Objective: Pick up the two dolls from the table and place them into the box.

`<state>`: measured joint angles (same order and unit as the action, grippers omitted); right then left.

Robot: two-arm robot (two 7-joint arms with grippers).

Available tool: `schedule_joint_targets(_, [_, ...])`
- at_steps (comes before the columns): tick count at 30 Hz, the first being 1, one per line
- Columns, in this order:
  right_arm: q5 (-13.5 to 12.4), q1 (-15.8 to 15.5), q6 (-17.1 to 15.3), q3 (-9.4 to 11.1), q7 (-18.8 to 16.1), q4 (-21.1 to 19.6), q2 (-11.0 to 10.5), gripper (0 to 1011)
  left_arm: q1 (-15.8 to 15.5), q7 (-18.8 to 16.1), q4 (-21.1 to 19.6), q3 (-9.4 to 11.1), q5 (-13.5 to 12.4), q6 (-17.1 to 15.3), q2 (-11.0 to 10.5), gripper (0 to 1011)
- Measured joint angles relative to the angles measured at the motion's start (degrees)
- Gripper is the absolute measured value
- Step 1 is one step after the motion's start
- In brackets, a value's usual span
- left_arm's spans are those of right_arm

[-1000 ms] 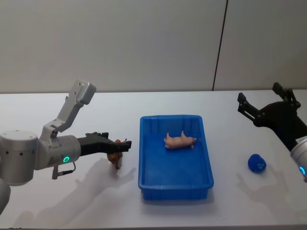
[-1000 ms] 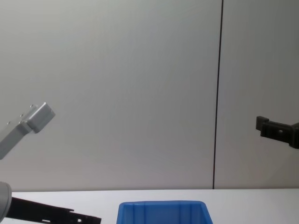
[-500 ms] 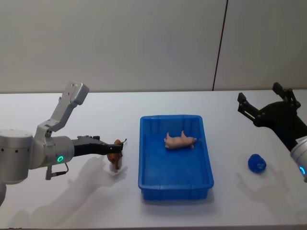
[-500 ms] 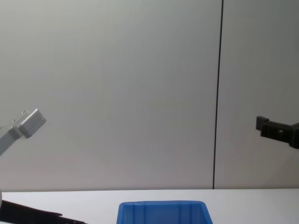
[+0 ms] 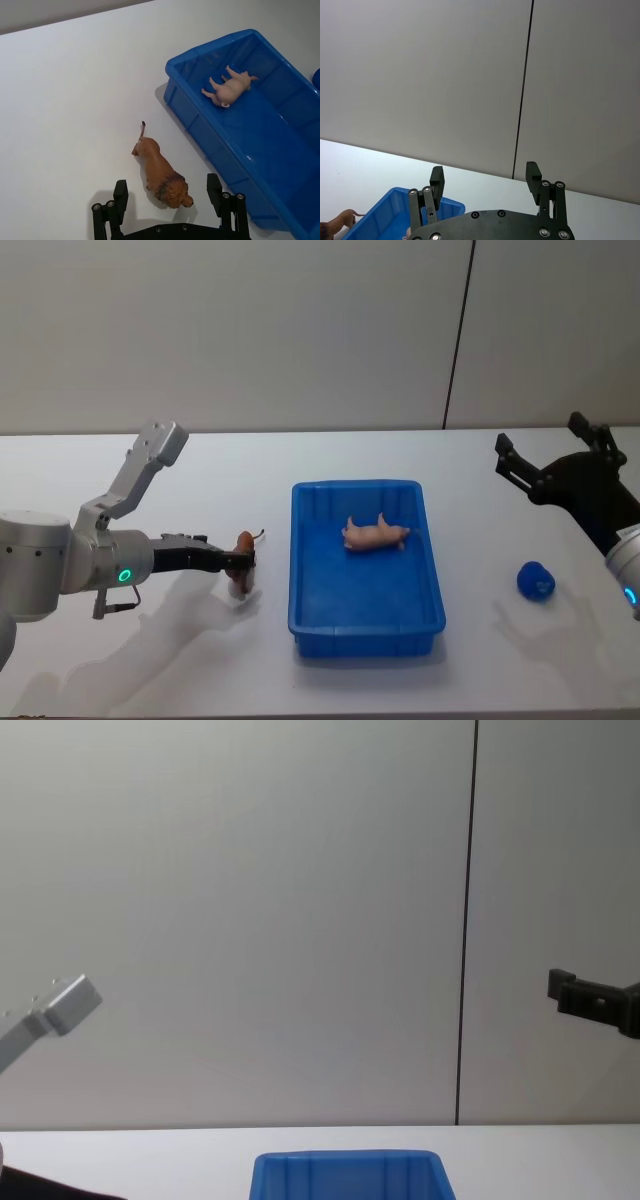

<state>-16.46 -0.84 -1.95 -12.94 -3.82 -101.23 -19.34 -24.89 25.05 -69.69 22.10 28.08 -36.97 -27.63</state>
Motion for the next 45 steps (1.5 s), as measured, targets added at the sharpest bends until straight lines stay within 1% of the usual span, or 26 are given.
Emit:
schedule_joint_targets(10, [0.0, 0.0, 0.0, 0.0, 0.0, 0.0, 0.0, 1001, -1.1, 1.6, 3.0, 0.4, -1.3, -0.4, 0.5, 1001])
schedule_joint_targets(21, [0.0, 0.0, 0.0, 0.0, 0.0, 0.0, 0.0, 1001, -2.3, 2.6, 5.4, 0.8, -2.0, -0.2, 1.3, 1001])
schedule_joint_targets(36, [0.0, 0.0, 0.0, 0.0, 0.0, 0.0, 0.0, 1001, -3.8, 3.3, 7.3, 1.1, -2.3, 0.2, 2.2, 1001])
schedule_joint_targets(45, [0.0, 0.0, 0.0, 0.0, 0.0, 0.0, 0.0, 1001, -4.7, 4.3, 8.7, 1.5, -2.9, 0.1, 2.8, 1001])
